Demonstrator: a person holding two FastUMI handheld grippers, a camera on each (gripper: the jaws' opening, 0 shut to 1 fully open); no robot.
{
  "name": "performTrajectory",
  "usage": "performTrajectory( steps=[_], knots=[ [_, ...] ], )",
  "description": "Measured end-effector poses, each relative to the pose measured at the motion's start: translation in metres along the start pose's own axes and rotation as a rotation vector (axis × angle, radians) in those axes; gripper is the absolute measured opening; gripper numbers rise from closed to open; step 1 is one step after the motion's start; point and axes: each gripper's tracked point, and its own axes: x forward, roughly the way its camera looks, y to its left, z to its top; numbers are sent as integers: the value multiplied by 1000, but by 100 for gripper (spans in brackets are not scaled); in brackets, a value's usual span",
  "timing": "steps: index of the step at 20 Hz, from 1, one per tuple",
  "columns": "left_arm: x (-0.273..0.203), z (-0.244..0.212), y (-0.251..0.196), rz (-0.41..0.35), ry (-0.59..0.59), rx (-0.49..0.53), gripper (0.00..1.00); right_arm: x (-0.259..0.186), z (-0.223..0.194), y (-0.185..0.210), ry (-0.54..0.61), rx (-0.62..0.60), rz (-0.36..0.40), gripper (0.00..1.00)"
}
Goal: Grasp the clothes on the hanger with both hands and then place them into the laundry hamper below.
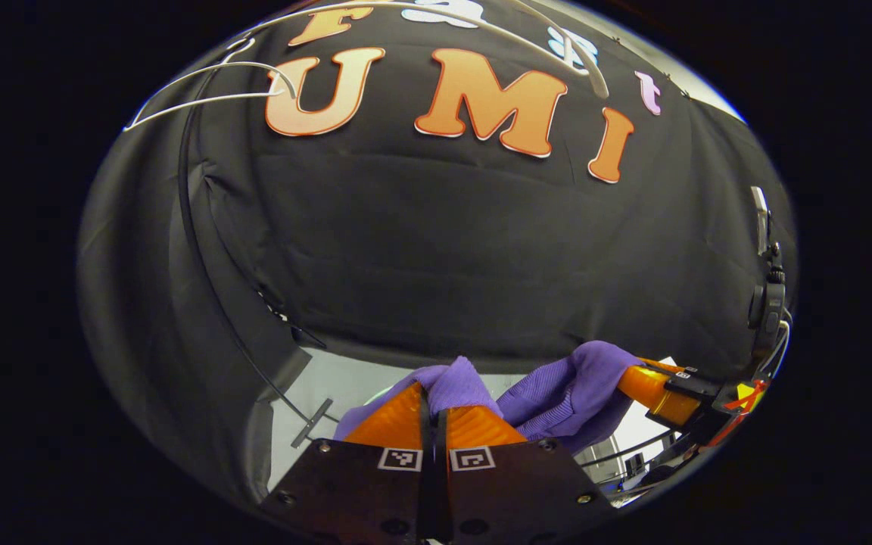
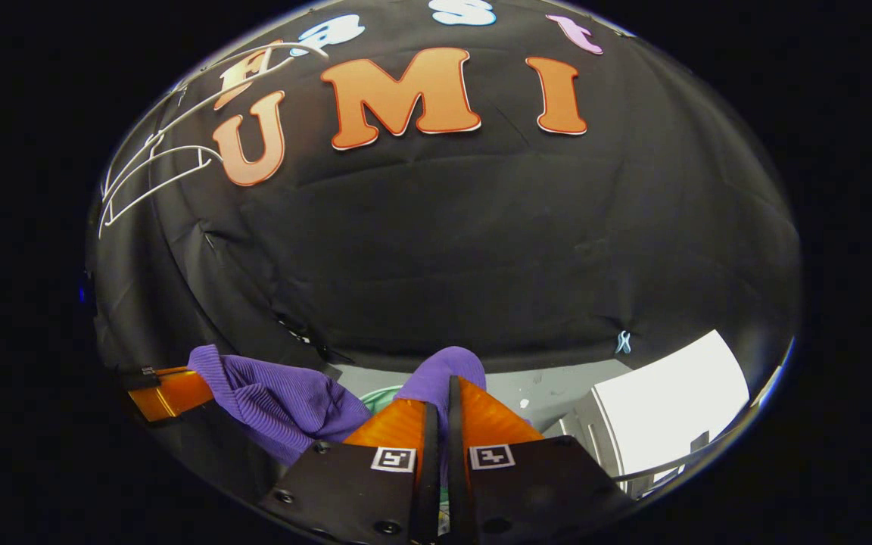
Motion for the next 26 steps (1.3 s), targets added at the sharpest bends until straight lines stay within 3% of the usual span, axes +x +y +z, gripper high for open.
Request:
performTrajectory(
  steps=[5,9,10,11,12,13,17,18,20,21,22,23,24,26],
  knots=[
    [21,-20,19,70,75,-10,6,24,-26,3,73,-19,-5,13],
    [32,-41,23,71,151,-20,11,36,-52,5,156,-25,-25,13],
    [33,-41,21,64,155,-22,7,36,-56,6,163,-23,-25,13],
    [29,-39,22,64,154,-25,25,36,-59,8,182,-20,-19,15],
    [30,-36,23,70,145,-27,27,34,-60,8,194,-19,-19,16],
    [28,-31,22,70,134,-29,34,31,-59,11,195,-9,-6,31],
    [24,-25,25,98,111,-58,66,27,-42,17,158,-32,14,36],
    [22,-27,23,102,111,-71,63,24,-40,16,148,-41,14,47],
    [12,-33,25,119,114,-89,78,19,-41,21,146,-45,37,49],
    [6,-33,25,122,111,-97,88,16,-43,22,151,-51,45,65],
    [1,-33,25,127,102,-106,88,13,-43,22,149,-53,49,57],
    [-5,-30,26,130,91,-113,88,9,-42,21,143,-47,48,69],
    [-9,-26,26,127,82,-117,88,6,-38,21,134,-39,45,72],
    [-20,-19,30,116,60,-99,89,-3,-33,20,102,-40,32,90]
  ],
)
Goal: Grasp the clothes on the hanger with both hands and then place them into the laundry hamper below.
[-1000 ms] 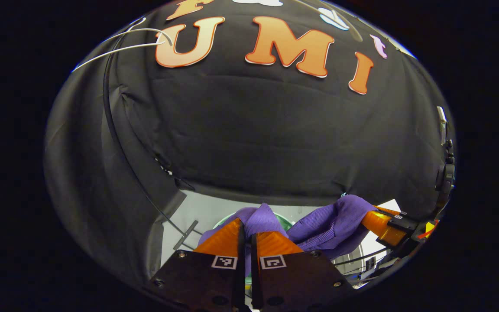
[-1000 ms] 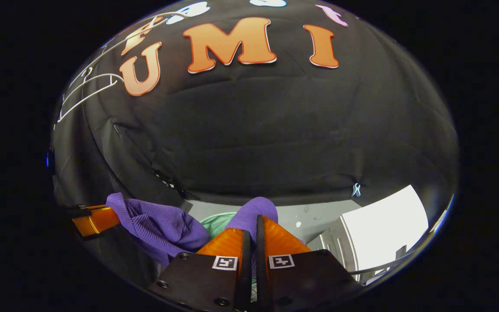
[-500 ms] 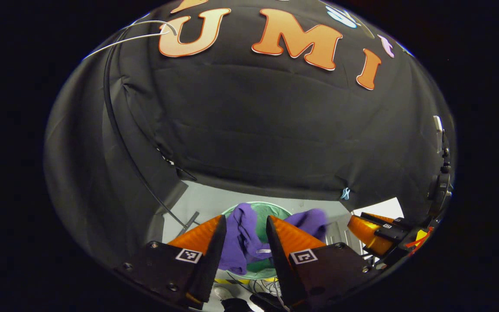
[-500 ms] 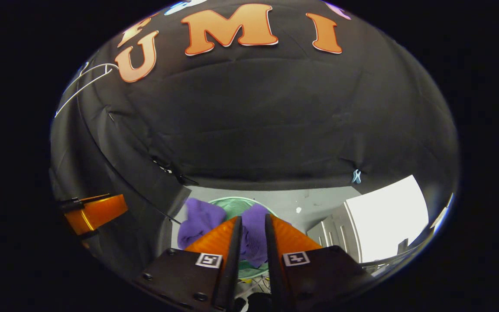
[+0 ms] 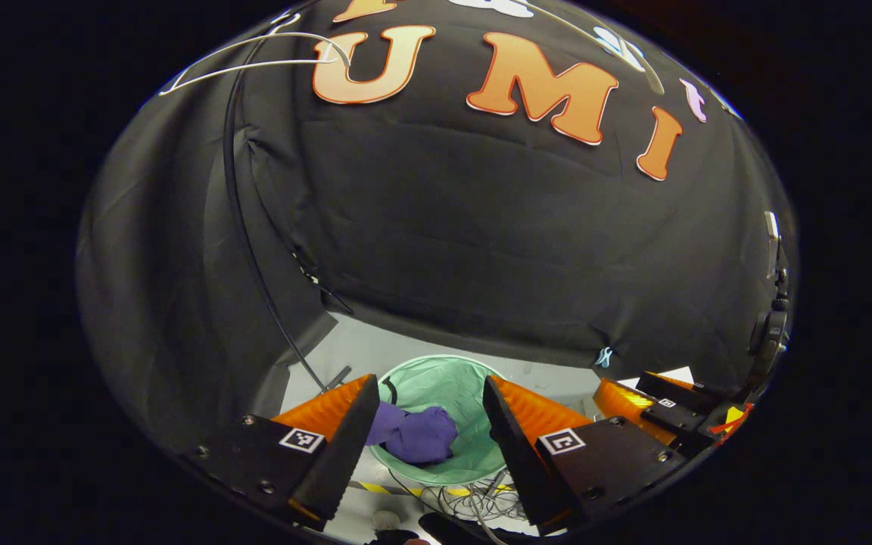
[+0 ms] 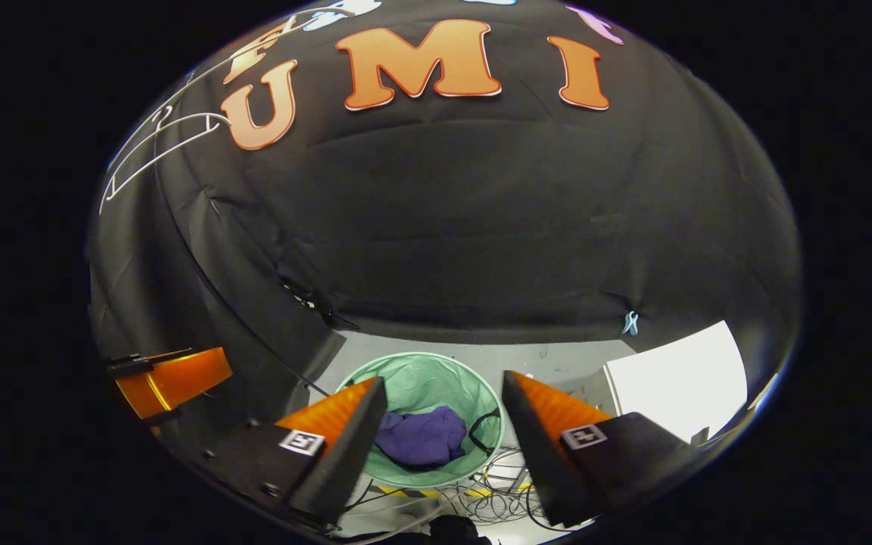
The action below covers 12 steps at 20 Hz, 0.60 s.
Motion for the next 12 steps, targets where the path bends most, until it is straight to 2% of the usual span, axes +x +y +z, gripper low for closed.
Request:
performTrajectory(
  steps=[1,5,12],
  knots=[
    [-5,3,5,3,-8,13,91,-6,1,-4,-11,0,-21,99],
    [-35,16,33,22,-90,12,94,-28,8,-2,-49,-9,-59,99],
    [-79,17,71,-1,-125,-56,95,-72,13,25,-121,-18,-99,99]
  ],
)
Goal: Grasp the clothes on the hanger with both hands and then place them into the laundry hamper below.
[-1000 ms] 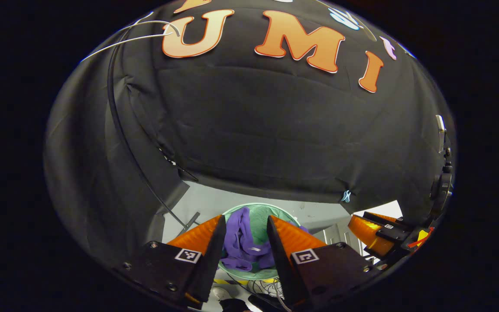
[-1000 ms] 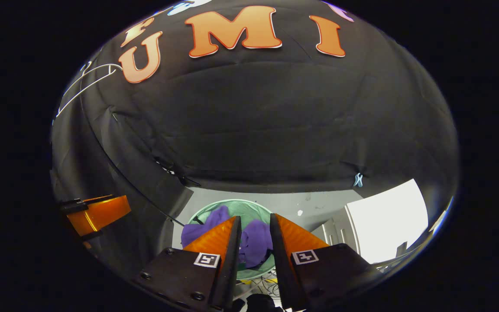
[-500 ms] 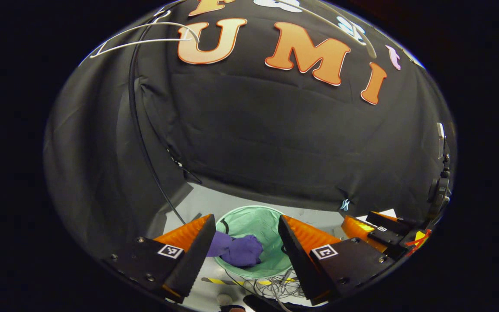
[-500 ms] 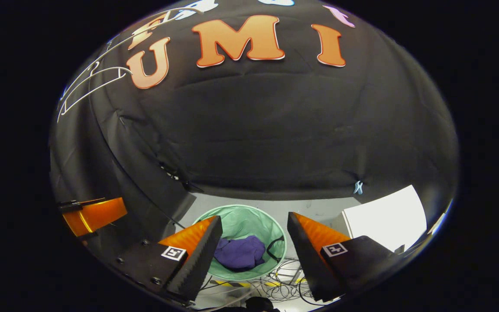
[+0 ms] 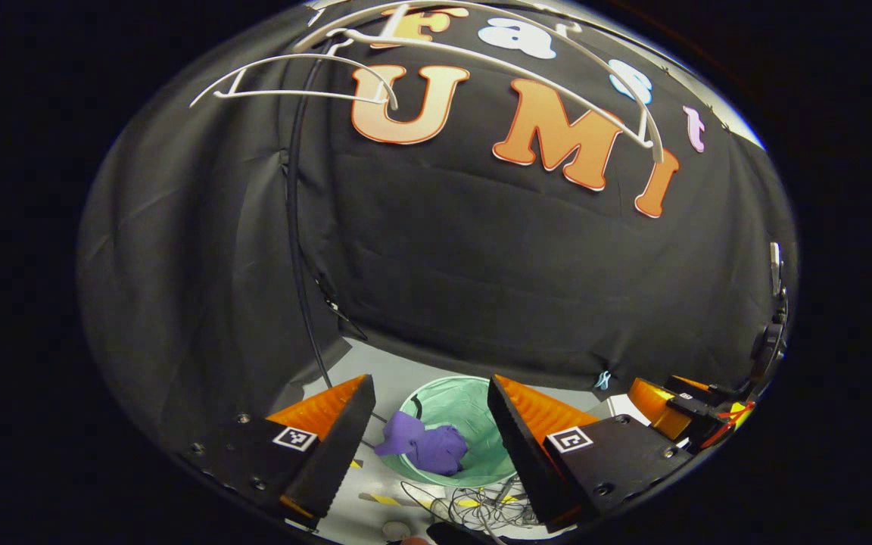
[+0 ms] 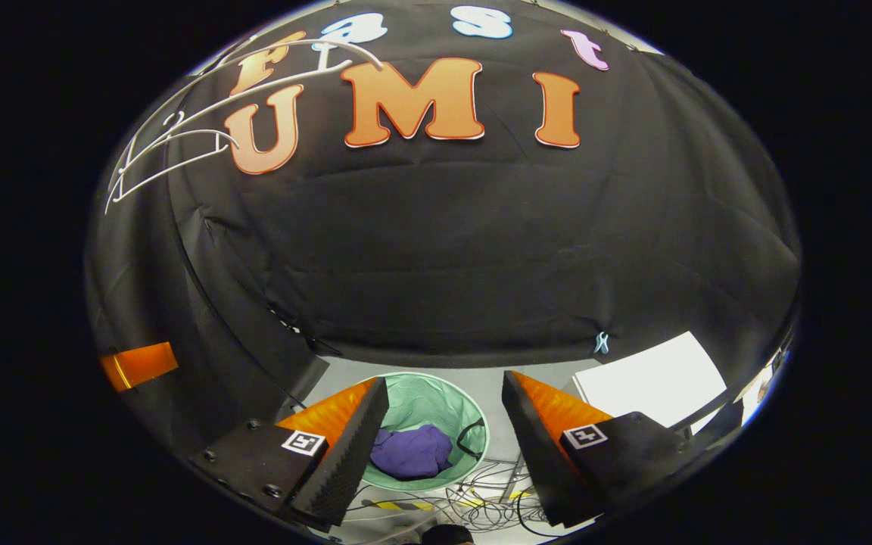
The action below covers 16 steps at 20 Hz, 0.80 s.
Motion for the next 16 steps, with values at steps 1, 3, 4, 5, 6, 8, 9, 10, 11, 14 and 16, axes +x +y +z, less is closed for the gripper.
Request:
performTrajectory(
  steps=[1,3,4,5,6,8,9,10,11,14,16],
  knots=[
    [-8,-1,6,-2,-3,0,95,-7,-1,5,-3,-5,-2,99],
    [-23,0,14,-9,-21,9,96,-21,-1,14,-14,-13,-5,99],
    [-29,-1,17,-15,-24,13,95,-28,0,16,-25,-15,-12,99],
    [-31,-5,21,-26,-20,19,95,-37,1,19,-37,-17,-19,99],
    [-36,-6,24,-35,-19,24,95,-44,5,20,-48,-19,-26,99],
    [-50,2,29,-48,-27,26,96,-62,16,22,-77,-22,-32,99],
    [-59,11,31,-50,-50,29,96,-72,26,21,-101,-27,-38,99],
    [-68,23,33,-50,-84,37,96,-81,38,19,-131,-34,-47,99],
    [-78,36,35,-49,-123,45,95,-92,51,17,-162,-40,-57,99],
    [-110,82,36,-64,-251,67,95,-125,83,15,-259,-38,-65,99],
    [-136,107,32,-75,-314,75,94,-150,102,8,-299,-35,-66,99]
  ],
)
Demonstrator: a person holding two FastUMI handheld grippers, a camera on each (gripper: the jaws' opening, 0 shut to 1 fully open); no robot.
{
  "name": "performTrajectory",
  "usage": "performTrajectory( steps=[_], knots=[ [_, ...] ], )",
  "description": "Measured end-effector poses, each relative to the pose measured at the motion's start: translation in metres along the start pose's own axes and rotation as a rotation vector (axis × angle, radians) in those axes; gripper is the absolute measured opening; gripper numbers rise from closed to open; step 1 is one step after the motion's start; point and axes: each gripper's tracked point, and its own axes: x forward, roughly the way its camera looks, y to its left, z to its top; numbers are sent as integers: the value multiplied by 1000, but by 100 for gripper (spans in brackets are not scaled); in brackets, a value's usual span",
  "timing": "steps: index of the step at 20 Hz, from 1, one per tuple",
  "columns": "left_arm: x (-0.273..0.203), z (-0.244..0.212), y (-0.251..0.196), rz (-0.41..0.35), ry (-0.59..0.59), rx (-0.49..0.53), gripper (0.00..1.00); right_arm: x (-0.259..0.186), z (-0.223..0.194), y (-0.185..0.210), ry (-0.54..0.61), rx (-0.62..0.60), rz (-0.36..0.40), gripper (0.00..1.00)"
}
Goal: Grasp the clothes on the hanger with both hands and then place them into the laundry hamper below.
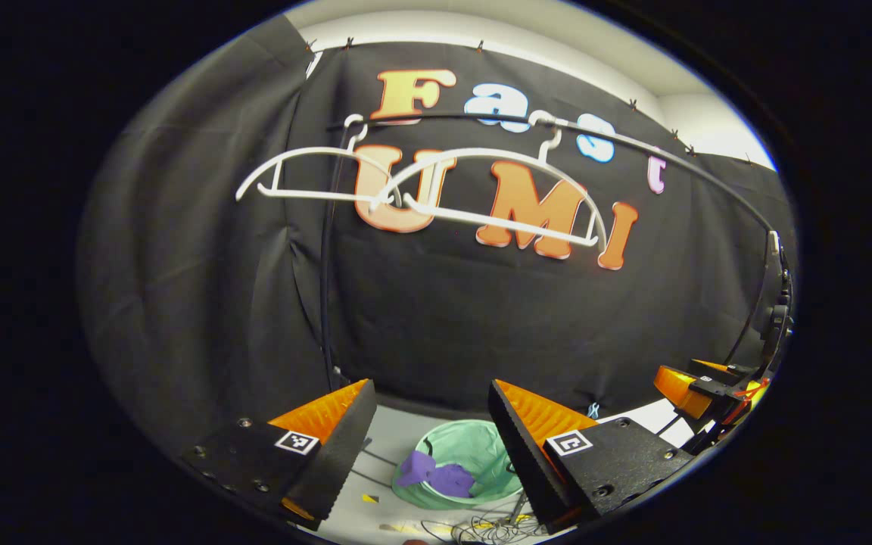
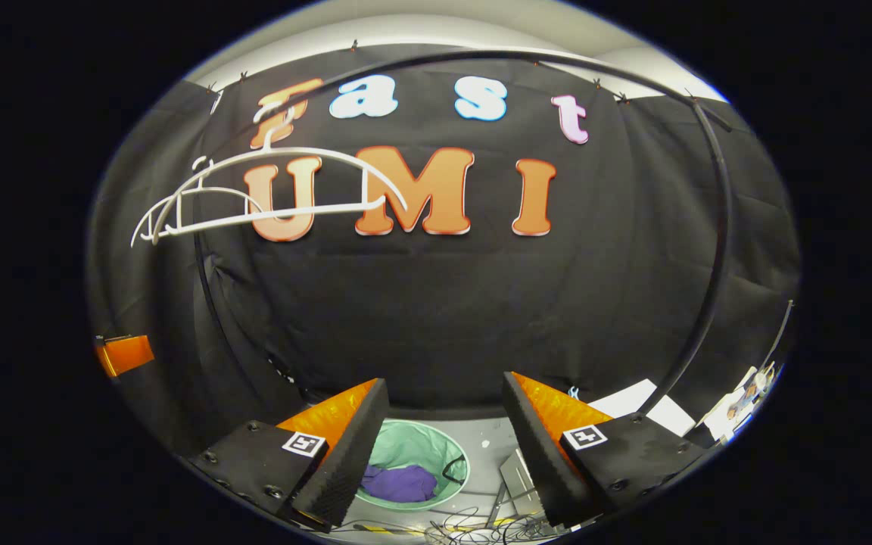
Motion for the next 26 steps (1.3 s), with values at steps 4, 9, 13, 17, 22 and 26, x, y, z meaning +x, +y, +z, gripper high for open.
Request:
performTrajectory(
  steps=[4,9,13,17,22,26],
  knots=[
    [-22,47,-6,-23,-99,2,94,-26,40,-7,-77,-2,13,98],
    [-41,77,-14,-41,-167,8,94,-61,77,-10,-160,-38,21,90],
    [-59,101,-22,-44,-216,19,90,-85,95,-19,-206,-38,23,92],
    [-69,118,-26,-35,-261,23,94,-108,116,-46,-257,-43,-13,94],
    [-72,119,-31,1,-279,27,92,-115,121,-71,-283,-26,-34,94],
    [-76,123,-38,23,-294,7,92,-110,118,-77,-275,-14,-18,94]
  ],
)
